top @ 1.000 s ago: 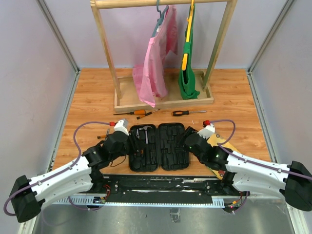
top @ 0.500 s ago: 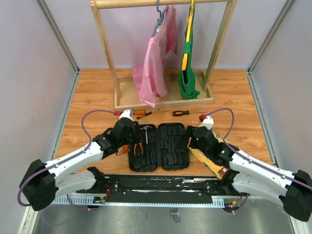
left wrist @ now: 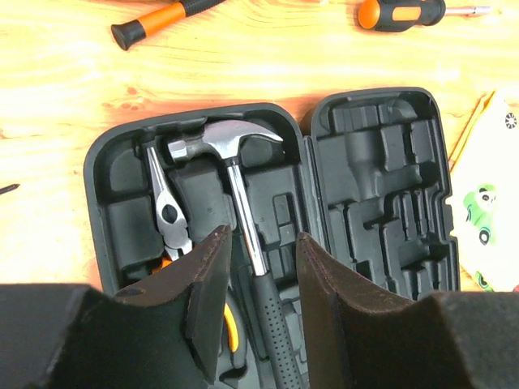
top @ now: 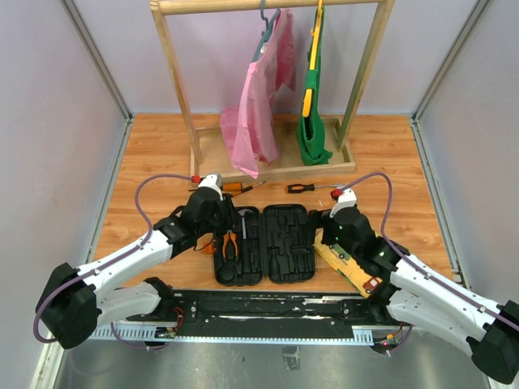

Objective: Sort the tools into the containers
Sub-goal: Place the hammer in the storage box.

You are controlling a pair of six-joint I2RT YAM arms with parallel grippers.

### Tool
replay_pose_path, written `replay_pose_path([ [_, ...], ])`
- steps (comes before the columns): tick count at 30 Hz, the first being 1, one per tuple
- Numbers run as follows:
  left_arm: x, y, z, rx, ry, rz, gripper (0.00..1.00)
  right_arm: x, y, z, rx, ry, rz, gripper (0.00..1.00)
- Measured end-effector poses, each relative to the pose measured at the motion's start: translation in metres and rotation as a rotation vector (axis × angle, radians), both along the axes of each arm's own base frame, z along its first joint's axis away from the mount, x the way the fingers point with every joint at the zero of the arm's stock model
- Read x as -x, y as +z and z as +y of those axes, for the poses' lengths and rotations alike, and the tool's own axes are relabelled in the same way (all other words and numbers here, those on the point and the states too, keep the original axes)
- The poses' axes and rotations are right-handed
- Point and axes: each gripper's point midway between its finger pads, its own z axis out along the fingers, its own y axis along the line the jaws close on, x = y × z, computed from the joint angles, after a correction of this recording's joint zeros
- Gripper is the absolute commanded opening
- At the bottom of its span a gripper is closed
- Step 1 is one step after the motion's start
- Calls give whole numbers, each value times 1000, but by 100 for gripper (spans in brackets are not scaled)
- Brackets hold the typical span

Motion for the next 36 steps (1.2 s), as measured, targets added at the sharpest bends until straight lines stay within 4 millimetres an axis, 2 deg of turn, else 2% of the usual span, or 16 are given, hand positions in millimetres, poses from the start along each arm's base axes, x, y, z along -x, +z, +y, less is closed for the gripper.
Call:
replay_pose_path([
  [4,-2,0,3,-10,-4,-8,47,0,-5,0,50,62,-3,99],
  [8,-5,4,2,-5,-18,-26,52,7,-13,10,75,160,25,100],
  [13,-10,7,2,-3,-23,-49,52,14,-8,23,39,238,32,92],
  [16,-12,6,0,-7,-26,-52,43,13,-2,32,7,257,42,78],
  [20,-18,-5,-2,-35,-26,-21,37,8,6,48,-28,262,92,55],
  [23,-24,-10,-6,-52,-27,-3,36,8,7,62,-47,264,124,47],
  [30,-35,-17,-10,-94,-30,8,34,26,1,102,-81,304,200,26],
  [36,-36,-30,-8,-134,-32,32,32,24,6,119,-128,289,208,14],
])
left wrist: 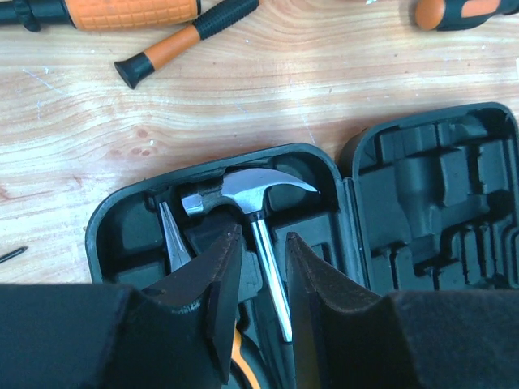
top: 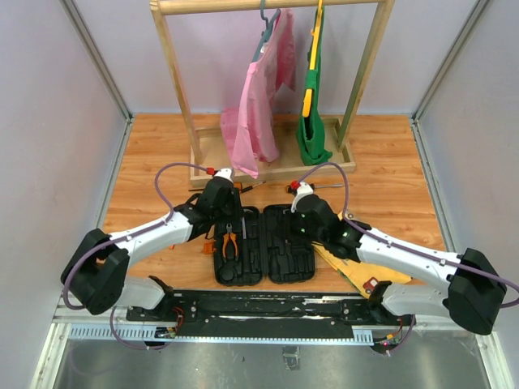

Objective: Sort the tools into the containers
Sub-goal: Place the hammer in the storage box.

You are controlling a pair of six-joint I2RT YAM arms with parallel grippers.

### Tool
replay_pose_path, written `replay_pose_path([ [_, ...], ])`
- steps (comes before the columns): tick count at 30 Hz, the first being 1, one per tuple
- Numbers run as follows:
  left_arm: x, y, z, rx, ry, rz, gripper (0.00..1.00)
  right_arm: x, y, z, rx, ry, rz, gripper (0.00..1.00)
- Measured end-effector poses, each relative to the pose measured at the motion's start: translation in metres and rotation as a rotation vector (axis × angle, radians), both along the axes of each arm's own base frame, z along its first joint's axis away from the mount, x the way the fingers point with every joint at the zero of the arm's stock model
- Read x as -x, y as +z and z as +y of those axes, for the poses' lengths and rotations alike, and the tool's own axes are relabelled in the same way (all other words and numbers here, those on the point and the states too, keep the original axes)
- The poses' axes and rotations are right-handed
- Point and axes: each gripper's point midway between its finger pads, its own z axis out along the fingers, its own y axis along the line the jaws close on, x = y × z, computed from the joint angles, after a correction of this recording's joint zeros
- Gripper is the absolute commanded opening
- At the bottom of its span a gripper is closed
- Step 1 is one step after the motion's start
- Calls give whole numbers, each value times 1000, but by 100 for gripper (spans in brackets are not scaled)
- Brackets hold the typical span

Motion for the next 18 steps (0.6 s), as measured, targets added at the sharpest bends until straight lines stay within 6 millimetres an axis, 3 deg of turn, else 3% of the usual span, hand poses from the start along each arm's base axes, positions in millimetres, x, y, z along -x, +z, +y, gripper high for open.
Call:
replay_pose_path([
  [11,-2,-22,-3,-35,-19,36,29,-4,-7,12,-30,-20,35,11],
  [18,-7,-25,-6,-49,-35,31,19,5,-23,19,-3,10,71,11],
])
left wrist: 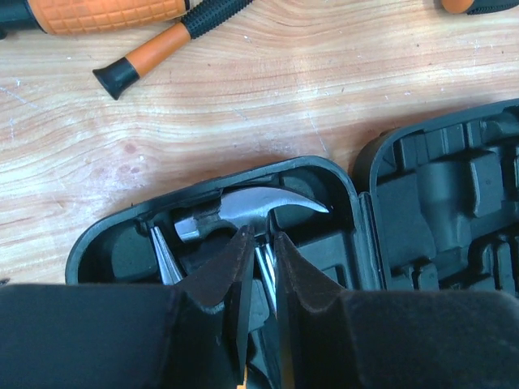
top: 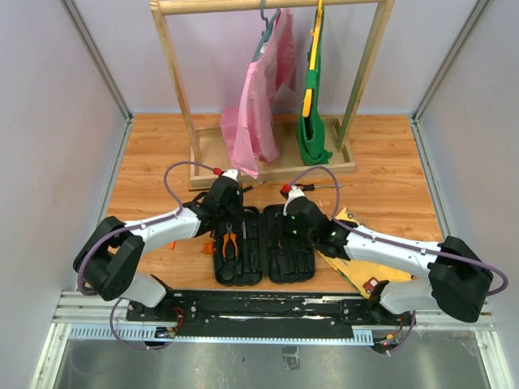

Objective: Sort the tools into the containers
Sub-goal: Place the hammer in the storage box.

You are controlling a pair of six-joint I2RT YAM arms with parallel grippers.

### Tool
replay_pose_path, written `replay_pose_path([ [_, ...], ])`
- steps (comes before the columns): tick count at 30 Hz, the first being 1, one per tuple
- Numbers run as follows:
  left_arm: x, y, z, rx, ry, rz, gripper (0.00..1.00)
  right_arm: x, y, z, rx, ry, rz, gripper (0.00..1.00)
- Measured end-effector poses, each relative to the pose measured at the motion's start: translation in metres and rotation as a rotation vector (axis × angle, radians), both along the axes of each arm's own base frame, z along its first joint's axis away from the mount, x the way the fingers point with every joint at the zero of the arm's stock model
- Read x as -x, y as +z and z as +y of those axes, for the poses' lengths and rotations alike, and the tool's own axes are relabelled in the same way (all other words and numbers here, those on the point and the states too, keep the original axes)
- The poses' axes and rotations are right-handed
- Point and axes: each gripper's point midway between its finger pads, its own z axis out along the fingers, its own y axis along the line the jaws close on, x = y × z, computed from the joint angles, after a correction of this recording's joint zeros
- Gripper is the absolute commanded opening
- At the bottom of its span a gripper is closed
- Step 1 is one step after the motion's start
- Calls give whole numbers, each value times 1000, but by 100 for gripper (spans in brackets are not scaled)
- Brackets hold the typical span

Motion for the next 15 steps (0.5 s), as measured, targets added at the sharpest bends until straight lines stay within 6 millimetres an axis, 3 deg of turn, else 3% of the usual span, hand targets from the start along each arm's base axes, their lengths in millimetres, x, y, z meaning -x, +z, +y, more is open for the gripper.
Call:
replay_pose_path([
  [10,-3,-6,-3,-9,-11,5,11,-2,7,8,-8,11,-6,14],
  [15,-2,-8,-3,0,-13,2,8,5,18,26,3,73,-43,12],
])
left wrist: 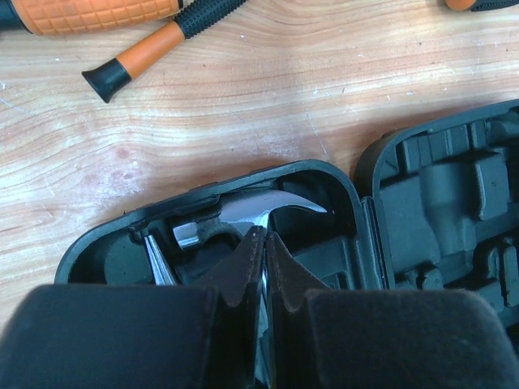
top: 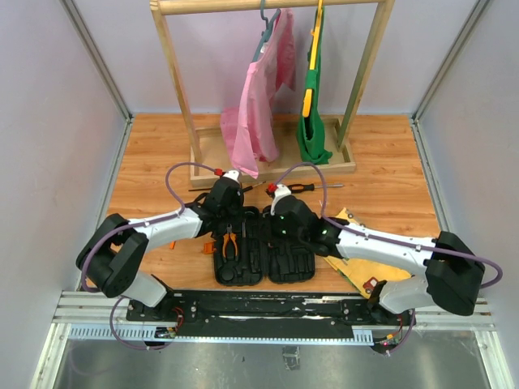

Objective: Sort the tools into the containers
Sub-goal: Place the hammer in the storage box.

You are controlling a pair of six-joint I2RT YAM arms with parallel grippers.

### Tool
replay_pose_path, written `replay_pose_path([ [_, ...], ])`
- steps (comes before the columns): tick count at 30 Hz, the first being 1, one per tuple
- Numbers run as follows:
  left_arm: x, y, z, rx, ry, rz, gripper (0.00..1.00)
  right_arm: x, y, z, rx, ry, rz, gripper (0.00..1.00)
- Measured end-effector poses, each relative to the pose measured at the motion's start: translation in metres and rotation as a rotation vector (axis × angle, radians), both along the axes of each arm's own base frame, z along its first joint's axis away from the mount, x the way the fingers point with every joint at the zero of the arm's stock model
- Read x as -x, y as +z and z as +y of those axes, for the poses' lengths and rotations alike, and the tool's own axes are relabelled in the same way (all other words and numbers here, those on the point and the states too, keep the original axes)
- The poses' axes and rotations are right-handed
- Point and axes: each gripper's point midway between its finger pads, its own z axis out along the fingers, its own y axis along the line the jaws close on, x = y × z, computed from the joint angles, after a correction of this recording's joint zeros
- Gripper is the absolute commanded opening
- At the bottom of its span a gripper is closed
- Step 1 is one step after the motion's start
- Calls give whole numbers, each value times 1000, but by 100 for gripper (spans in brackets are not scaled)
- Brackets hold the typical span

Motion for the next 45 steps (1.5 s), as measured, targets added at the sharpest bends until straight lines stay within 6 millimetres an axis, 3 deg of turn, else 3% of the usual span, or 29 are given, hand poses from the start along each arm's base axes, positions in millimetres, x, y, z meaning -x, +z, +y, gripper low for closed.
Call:
replay_pose_path([
  [4,-1,0,-1,12,3,-7,6,11,1,14,7,48,-7,10],
  [13,-2,-1,-3,31,4,-20,3,27,-27,29,47,54,78,11],
  [18,-2,-1,-4,36,3,-23,3,33,-41,33,56,30,135,23],
  [25,-2,0,-4,39,1,-23,3,33,-40,37,26,-5,164,34],
  [32,-2,0,-5,42,-2,-23,3,33,-41,39,18,-20,177,26],
  [45,-2,0,-5,43,-2,-23,2,32,-60,44,47,-31,213,17],
])
